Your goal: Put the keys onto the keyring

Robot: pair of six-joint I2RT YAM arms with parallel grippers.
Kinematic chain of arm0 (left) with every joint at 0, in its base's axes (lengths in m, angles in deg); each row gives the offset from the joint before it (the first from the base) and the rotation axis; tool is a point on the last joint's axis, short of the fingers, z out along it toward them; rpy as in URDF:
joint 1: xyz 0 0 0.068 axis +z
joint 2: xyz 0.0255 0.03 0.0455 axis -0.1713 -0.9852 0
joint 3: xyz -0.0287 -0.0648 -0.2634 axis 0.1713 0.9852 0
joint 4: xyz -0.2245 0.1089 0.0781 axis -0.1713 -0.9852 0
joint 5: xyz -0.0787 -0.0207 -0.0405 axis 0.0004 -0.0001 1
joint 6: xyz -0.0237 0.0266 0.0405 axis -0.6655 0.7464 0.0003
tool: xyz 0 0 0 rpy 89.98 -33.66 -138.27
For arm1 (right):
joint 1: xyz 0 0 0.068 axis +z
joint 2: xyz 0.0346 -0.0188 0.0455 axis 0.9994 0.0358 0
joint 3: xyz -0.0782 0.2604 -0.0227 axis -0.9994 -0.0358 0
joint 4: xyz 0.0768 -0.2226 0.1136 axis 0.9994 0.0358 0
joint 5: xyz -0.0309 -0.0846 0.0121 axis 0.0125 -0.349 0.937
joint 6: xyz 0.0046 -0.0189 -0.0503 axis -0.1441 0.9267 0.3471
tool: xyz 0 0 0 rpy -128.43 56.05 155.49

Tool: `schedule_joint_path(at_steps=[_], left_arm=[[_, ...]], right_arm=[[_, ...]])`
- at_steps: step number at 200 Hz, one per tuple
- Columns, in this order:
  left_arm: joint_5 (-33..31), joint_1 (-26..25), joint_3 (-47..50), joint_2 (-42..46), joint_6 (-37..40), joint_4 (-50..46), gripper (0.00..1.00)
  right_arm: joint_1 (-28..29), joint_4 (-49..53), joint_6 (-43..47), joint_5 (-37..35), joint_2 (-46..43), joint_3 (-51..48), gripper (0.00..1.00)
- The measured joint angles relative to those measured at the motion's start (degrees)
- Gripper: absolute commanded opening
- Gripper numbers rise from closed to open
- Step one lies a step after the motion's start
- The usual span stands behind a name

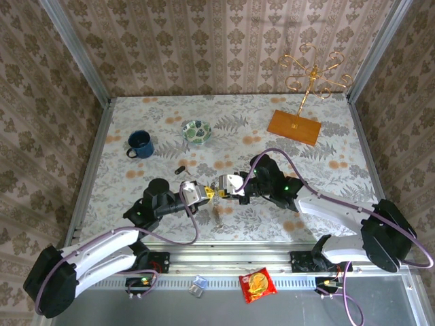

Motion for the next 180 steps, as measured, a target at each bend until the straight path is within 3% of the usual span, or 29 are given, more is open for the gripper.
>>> schedule_joint_path(at_steps=[63,112,180], left_arm=[[-0.6,-1.2,-2.0,-0.7,2.5,-3.6,0.00],[-0.9,-1.6,-3.5,-0.9,3.4,-6.0,0.00],[-0.6,-1.6,-5.8,-1.0,4.1,-9.9,0.00]], right_arm=[[1.5,4.3,1.8,-1.5,-1.0,1.5,0.20],[2.5,6.2,3.5,-2.6,-1.0,3.4,0.08],[2.8,11.6,6.6,-4.3,-0.8,6.4,0.08]])
